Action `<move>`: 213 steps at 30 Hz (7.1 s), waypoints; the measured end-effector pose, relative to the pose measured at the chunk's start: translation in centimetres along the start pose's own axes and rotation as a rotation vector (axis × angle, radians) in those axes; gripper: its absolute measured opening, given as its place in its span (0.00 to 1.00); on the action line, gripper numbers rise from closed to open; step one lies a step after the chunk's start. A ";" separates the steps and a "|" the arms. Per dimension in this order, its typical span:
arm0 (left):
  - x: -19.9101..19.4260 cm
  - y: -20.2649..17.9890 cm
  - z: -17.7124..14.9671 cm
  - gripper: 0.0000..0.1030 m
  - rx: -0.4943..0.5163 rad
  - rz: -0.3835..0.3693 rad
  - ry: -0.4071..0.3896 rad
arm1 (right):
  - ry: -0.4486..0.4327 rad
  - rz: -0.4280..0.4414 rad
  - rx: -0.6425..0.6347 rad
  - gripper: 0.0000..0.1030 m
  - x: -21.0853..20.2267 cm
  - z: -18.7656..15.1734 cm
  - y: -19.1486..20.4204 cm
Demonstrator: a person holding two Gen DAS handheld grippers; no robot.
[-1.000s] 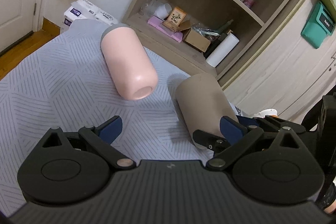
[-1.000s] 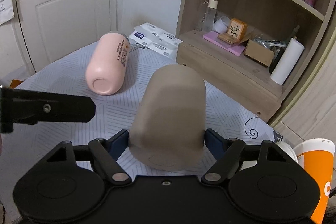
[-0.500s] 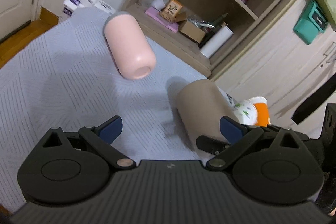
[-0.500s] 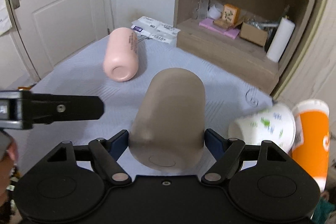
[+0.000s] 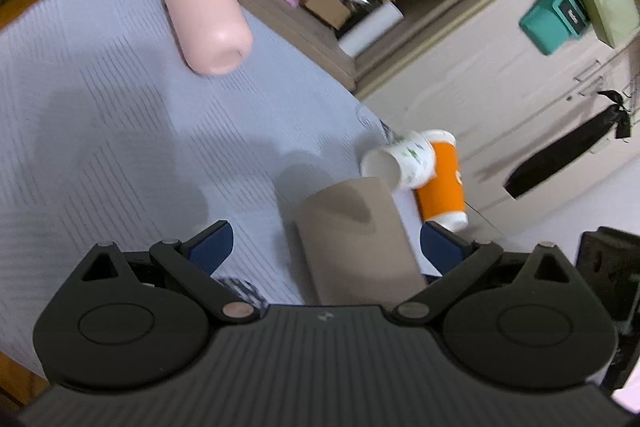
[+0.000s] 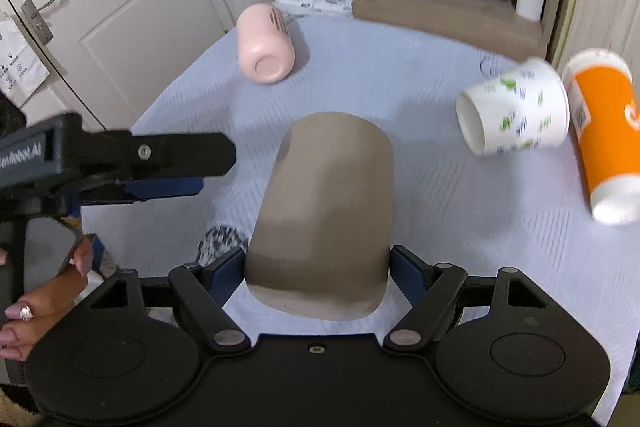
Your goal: Flip cup upright
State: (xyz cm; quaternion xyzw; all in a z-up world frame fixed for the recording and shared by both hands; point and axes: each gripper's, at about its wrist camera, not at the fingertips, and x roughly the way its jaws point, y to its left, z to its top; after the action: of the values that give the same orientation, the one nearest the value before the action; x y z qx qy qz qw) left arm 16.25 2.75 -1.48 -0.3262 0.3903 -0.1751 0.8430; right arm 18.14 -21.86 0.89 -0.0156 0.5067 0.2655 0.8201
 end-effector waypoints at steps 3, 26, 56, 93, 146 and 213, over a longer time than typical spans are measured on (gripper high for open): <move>0.9 -0.3 -0.1 0.98 0.005 -0.006 0.024 | 0.001 0.013 -0.003 0.81 0.1 -0.4 -0.1; 7.0 -0.1 0.9 0.80 -0.029 -0.102 0.262 | 0.105 0.213 -0.052 0.88 2.2 2.8 -2.8; 0.9 -3.9 -2.5 0.73 0.368 -0.213 0.122 | -0.080 0.059 -0.123 0.81 -1.9 -4.6 2.1; 1.0 -5.7 0.8 0.73 0.788 -0.043 -0.160 | -0.538 -0.249 -0.522 0.81 2.2 -2.0 4.5; 3.6 -6.4 1.4 0.86 0.773 -0.036 -0.120 | -0.569 -0.219 -0.349 0.90 1.9 -1.0 1.0; -11.1 -4.5 -7.7 1.00 0.602 0.391 -0.373 | -0.706 -0.541 0.035 1.00 -10.8 -13.6 9.2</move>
State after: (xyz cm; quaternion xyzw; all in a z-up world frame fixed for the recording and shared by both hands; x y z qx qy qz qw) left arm 3.05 2.40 3.93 -0.0107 0.2166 -0.0558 0.9746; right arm -0.92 -22.46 5.63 -0.0422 0.1774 0.0216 0.9830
